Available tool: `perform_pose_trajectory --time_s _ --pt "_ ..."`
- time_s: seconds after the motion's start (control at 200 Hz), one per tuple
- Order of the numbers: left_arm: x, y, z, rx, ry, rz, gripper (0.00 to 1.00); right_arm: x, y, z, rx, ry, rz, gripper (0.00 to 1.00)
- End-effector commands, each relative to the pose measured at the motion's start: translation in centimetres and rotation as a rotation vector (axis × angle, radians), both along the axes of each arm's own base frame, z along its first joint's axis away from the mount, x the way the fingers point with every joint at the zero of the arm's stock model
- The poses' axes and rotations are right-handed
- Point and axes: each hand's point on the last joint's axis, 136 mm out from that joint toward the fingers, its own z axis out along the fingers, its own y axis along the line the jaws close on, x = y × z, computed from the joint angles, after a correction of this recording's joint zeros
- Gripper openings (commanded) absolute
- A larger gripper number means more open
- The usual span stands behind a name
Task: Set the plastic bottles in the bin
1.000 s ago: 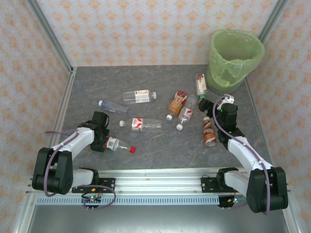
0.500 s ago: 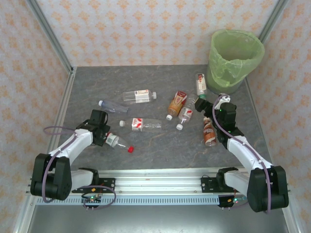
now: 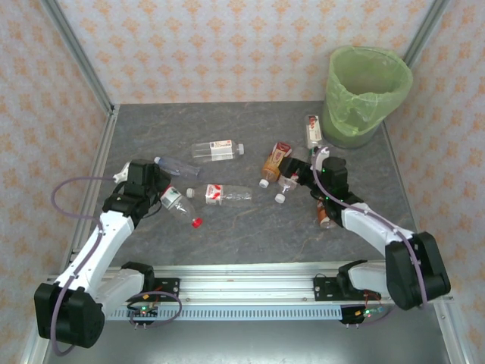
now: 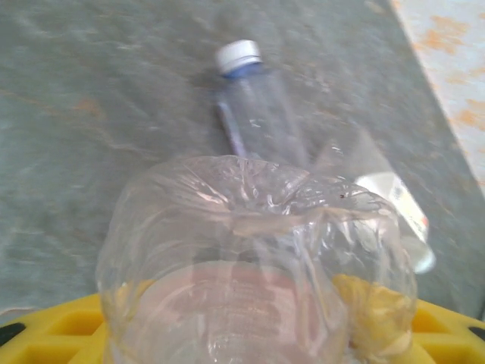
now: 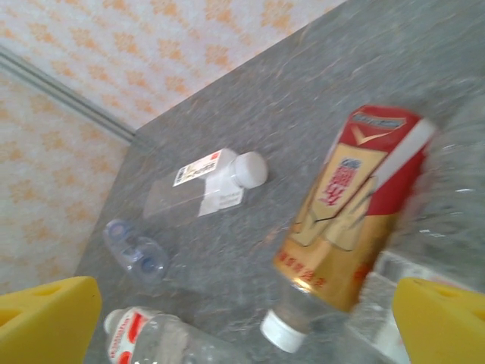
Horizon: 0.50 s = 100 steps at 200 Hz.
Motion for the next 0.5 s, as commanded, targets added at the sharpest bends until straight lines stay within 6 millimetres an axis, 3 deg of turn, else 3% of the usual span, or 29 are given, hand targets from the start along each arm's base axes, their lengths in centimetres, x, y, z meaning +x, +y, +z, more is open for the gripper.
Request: perform_pose_trajectory --time_s 0.0,0.14,0.495 --pt "2.8 -3.3 3.5 -0.035 -0.137 -0.147 0.52 0.6 3.4 3.0 0.109 -0.058 0.061 0.99" --pt "5.3 -7.2 5.7 -0.071 -0.203 -0.271 0.52 -1.0 6.9 2.6 0.082 -0.018 0.168 0.99" --pt "10.2 -13.4 8.9 -0.17 -0.261 -0.432 0.53 -5.5 10.8 4.8 0.225 -0.024 0.303 0.99"
